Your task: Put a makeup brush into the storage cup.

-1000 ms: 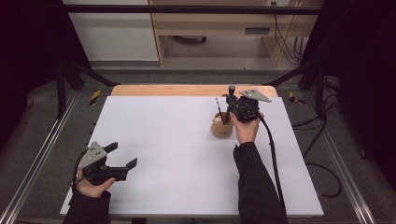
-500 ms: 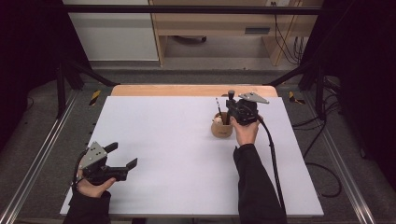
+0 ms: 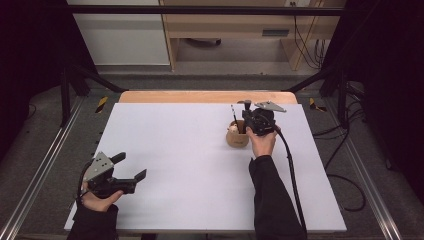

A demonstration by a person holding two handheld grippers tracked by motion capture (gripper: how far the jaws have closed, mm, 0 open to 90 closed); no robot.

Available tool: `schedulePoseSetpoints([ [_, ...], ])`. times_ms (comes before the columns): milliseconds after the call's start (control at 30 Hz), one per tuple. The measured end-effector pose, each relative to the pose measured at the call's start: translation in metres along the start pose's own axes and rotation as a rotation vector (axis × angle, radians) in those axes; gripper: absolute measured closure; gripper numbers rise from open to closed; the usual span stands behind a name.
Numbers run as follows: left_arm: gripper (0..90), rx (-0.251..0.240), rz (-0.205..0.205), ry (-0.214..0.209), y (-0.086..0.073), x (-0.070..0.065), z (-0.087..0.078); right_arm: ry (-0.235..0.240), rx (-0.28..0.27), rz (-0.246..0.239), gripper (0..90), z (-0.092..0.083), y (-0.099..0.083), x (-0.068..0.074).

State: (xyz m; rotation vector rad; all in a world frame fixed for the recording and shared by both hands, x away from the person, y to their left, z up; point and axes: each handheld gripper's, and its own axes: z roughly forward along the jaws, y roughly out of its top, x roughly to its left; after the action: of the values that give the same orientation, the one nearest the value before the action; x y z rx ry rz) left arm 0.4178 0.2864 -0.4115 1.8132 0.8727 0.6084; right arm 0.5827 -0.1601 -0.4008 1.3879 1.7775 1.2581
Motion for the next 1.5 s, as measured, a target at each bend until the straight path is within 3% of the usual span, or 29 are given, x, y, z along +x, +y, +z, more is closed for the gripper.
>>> schedulePoseSetpoints([
  [333,5.8,0.004,0.002,0.002,-0.001,0.001,0.0,-0.004,0.029,0.004,72.9,-0.006,-0.005,-0.003],
  [667,5.8,-0.001,0.002,0.003,0.0,0.001,0.0,0.061,-0.022,-0.022,62.4,-0.038,0.002,0.006],
  [1067,5.8,0.0,-0.001,0.003,-0.001,0.001,0.0,0.152,-0.045,-0.047,43.5,-0.071,-0.006,0.012],
  [1500,5.3,0.009,0.003,0.003,0.0,-0.001,0.0,0.202,-0.058,-0.074,22.1,-0.102,-0.02,0.01],
])
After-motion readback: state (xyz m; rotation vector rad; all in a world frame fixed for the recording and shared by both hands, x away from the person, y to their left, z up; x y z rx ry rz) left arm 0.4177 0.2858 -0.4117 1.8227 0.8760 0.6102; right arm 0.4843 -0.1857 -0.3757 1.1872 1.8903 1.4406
